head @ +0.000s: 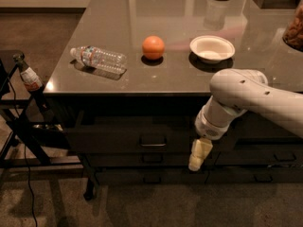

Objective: Open top drawer

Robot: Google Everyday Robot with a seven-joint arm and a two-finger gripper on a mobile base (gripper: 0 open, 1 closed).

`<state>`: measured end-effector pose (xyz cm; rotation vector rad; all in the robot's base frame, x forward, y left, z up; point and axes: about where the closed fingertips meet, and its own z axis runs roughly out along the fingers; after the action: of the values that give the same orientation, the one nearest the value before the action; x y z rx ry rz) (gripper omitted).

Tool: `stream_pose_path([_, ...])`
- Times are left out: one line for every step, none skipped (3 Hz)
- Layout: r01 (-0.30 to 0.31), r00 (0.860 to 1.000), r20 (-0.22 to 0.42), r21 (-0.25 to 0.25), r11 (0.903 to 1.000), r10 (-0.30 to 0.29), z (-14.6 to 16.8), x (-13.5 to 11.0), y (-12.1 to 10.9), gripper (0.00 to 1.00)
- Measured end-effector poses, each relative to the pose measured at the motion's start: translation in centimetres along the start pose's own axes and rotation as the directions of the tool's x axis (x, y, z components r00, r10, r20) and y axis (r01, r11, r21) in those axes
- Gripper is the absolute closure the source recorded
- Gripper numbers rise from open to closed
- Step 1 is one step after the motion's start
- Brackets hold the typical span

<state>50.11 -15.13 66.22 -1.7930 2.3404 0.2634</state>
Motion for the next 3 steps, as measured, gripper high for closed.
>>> stream_pose_path([0.013, 1.0, 0.025, 0.03, 0.9995, -0.013, -0.3, -1.4, -1.2, 0.0])
stream_pose_path([0.024, 0.999, 0.025, 0.038, 0.999, -0.025, 0.0, -2.3, -1.7, 0.0])
stream_pose_path([0.028, 1.0, 0.004, 0.018, 0.9995, -0.028, 1.3, -2.2, -1.3, 0.0])
